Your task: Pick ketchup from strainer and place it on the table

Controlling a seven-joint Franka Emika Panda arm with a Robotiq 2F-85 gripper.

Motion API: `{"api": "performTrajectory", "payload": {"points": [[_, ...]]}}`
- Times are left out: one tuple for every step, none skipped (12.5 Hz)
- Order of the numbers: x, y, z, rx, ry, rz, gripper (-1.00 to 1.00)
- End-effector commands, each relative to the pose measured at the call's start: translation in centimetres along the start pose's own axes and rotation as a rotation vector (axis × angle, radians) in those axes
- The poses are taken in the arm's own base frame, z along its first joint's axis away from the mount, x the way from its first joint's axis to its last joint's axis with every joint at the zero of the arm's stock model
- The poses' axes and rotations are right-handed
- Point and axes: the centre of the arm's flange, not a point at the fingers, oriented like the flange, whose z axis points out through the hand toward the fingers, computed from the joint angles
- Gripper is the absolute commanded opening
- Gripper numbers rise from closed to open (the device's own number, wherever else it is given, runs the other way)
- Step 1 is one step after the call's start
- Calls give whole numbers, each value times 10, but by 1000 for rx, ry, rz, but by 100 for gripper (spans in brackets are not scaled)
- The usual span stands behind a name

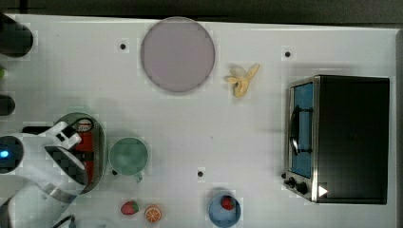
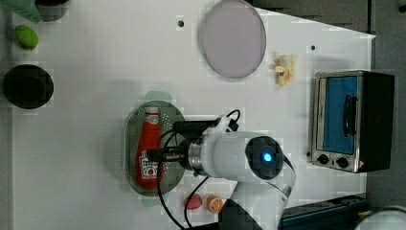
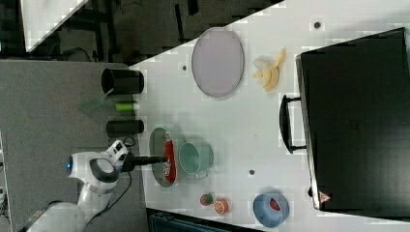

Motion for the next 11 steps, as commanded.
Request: {"api": "performTrajectory", "payload": {"points": [[-2,-6,19,21,38,84,100],[-2,-5,30,12,45,77,100],[-2,-4,40,4,53,75,100],[-2,-6,47,11,59,81,100],[-4,-10,52,35,59,97,100],[-5,-12,58,42,49,104,100],[-5,-11,63,35,42,105,91],[-3,-8,66,24,45,103,68],[-4,-10,66,23,50,95,43],[-5,-12,63,26,55,91,20],[-5,-13,58,26,63,89,13]]}}
